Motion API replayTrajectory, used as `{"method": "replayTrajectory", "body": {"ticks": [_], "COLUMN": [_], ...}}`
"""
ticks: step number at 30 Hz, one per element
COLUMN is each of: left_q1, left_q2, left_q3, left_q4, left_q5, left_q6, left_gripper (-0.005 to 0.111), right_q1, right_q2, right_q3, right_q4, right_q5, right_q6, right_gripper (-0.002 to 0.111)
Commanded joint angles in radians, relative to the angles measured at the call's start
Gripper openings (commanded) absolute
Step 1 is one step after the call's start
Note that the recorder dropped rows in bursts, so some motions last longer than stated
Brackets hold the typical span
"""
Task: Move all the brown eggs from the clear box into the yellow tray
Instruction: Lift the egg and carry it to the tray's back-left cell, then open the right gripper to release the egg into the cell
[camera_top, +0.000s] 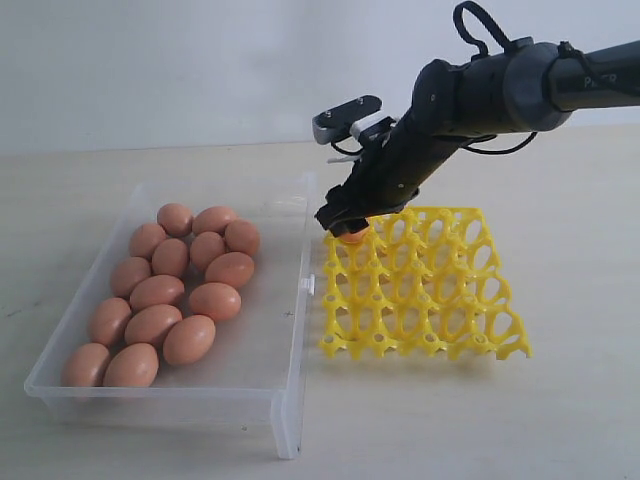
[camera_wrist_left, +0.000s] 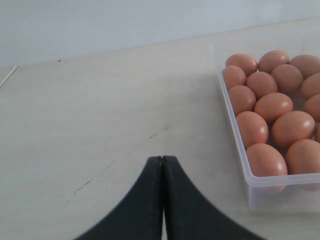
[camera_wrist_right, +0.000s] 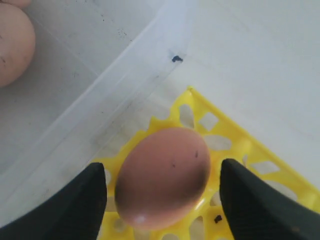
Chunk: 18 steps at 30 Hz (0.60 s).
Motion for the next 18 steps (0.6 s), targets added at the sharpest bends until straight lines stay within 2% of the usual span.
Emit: {"method": "replayTrajectory", "body": {"ticks": [1, 10, 18], "left_q1": [-0.005, -0.005, -0.005], "left_q2": [-0.006, -0.006, -0.006], "left_q3": [-0.004, -0.004, -0.004], "left_q4": [-0.005, -0.005, -0.005], "left_q5": [-0.006, -0.006, -0.006], "left_q6": [-0.003, -0.003, -0.003], "left_gripper": [0.0, 0.0, 0.0], "right_q1": [-0.003, 0.005, 0.094], "right_q2": [-0.037, -0.125, -0.184], "right_q3": [-0.006, -0.006, -0.006], "right_q4": [-0.002, 0.012, 0.037], "right_q5": [-0.009, -0.003, 0.083], "right_q6": [0.013, 0.047, 0.066], "right_gripper": [0.063, 0.063, 0.059]}}
